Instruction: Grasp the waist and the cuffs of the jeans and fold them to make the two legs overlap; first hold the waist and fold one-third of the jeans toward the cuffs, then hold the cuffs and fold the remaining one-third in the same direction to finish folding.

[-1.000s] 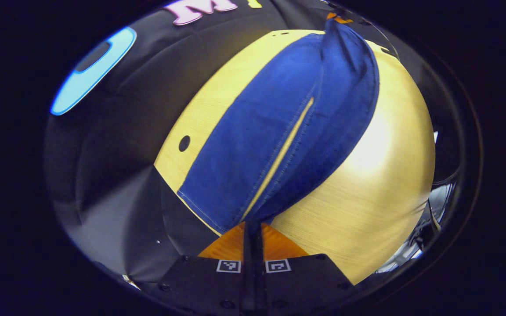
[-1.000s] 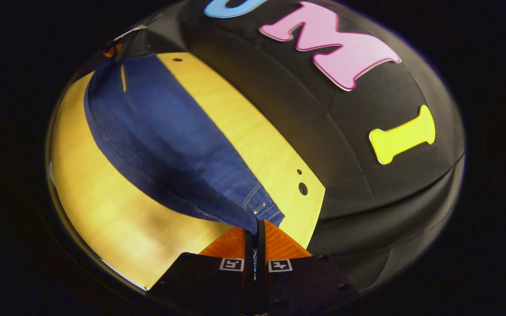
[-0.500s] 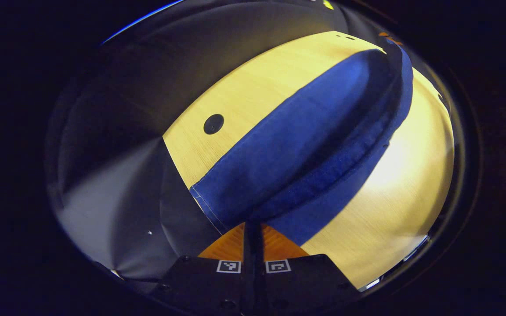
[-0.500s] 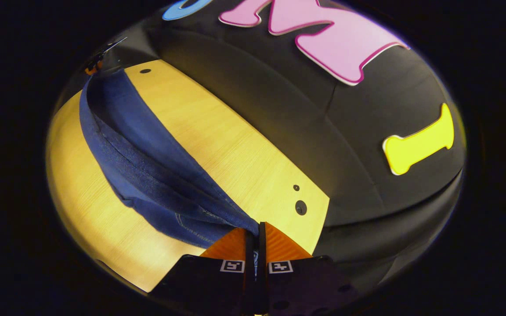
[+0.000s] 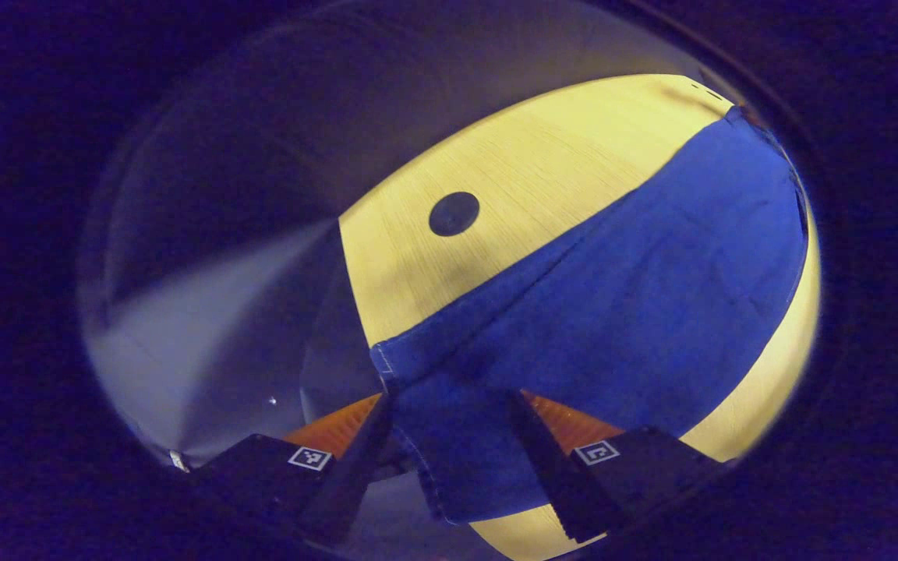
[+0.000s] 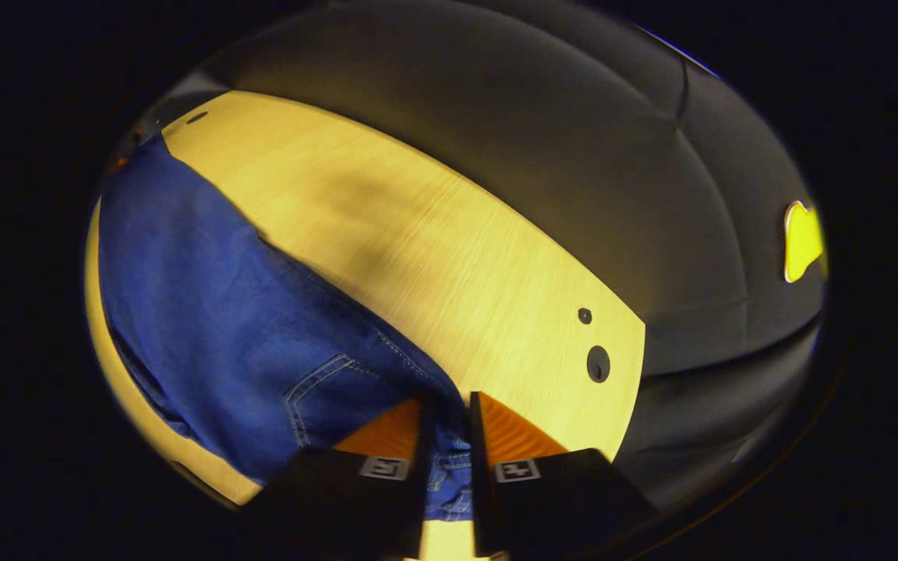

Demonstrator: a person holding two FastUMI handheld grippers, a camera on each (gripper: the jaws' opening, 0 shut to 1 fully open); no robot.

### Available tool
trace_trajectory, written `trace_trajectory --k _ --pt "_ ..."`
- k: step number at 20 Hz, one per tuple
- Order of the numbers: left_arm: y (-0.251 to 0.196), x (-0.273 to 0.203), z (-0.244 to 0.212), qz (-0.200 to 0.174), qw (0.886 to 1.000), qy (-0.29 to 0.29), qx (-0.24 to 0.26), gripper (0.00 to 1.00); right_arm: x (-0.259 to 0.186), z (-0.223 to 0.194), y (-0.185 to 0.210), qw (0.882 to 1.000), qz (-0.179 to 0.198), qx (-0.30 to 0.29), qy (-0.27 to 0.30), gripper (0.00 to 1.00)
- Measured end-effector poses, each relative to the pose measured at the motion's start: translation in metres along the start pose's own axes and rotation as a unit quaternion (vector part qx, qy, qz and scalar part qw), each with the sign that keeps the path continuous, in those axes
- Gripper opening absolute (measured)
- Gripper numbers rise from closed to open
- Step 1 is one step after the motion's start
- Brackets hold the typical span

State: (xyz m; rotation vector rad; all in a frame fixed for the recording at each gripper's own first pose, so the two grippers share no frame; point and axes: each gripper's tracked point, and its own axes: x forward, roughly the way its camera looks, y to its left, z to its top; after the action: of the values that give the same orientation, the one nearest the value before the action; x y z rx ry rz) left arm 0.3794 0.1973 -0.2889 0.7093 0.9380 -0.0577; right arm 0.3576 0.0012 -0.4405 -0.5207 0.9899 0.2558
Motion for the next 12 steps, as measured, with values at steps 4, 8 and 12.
trace_trajectory --k 4,8,12 --pt "0.024 -0.038 0.03 0.064 0.993 -0.094 -0.039 0.98 -0.035 0.013 -0.028 0.998 -0.009 0.025 -0.054 0.8" --pt "0.02 -0.074 0.064 0.071 0.967 -0.21 -0.123 0.98 -0.09 0.008 -0.067 0.99 -0.025 0.096 -0.103 0.94" --pt "0.003 -0.125 0.091 0.03 0.935 -0.295 -0.193 0.98 -0.111 -0.033 -0.073 0.952 -0.008 0.29 -0.097 0.98"
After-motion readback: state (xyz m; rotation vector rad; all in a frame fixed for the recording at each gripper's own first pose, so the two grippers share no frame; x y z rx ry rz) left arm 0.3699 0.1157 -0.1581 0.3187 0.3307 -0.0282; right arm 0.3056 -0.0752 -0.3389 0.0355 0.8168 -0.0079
